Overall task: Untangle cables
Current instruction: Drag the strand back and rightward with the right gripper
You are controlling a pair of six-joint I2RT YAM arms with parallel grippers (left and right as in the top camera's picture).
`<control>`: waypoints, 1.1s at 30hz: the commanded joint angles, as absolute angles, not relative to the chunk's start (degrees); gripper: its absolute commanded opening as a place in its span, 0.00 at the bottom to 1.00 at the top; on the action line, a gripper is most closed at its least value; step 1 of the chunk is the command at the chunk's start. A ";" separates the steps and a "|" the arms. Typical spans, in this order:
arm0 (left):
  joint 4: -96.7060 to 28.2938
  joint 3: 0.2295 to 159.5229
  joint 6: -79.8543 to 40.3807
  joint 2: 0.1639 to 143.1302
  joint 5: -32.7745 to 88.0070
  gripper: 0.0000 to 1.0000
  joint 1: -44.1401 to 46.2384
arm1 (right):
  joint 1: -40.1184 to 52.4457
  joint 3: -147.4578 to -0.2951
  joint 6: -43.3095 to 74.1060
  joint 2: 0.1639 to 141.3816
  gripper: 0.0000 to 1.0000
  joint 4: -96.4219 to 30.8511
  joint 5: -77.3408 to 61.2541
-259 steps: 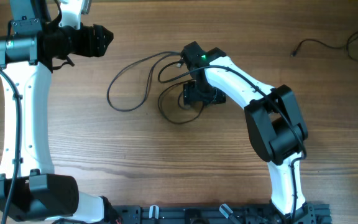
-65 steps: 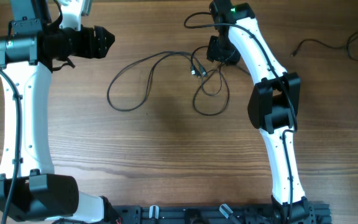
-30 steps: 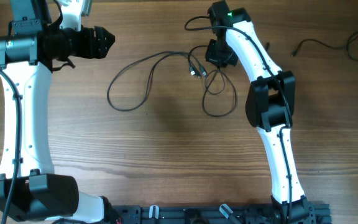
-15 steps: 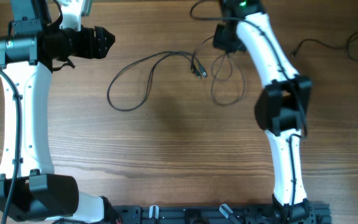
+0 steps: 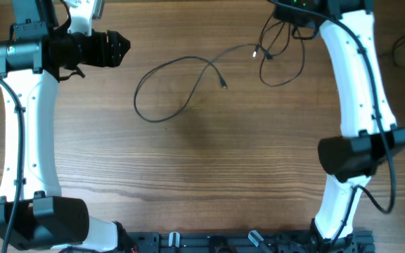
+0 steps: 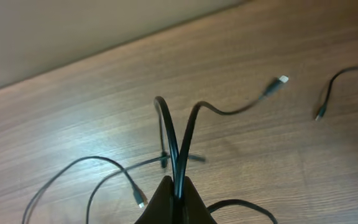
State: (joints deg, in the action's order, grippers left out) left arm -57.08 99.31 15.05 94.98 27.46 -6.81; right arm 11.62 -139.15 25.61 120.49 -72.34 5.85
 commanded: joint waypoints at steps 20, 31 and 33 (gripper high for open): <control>-57.39 99.22 14.55 95.42 28.47 0.78 -6.55 | 23.18 -139.55 15.49 107.39 0.05 -75.11 -7.20; -56.45 99.22 14.55 95.42 28.47 0.78 -6.55 | 23.46 -139.52 20.21 108.71 0.05 -75.94 36.21; -56.47 99.22 14.55 95.42 28.47 0.78 -6.55 | 21.08 -139.52 21.02 109.38 0.05 -76.03 40.27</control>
State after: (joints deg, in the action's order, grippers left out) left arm -56.73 99.31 15.05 94.98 27.46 -6.81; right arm 25.10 -139.15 17.91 108.44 -75.88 18.98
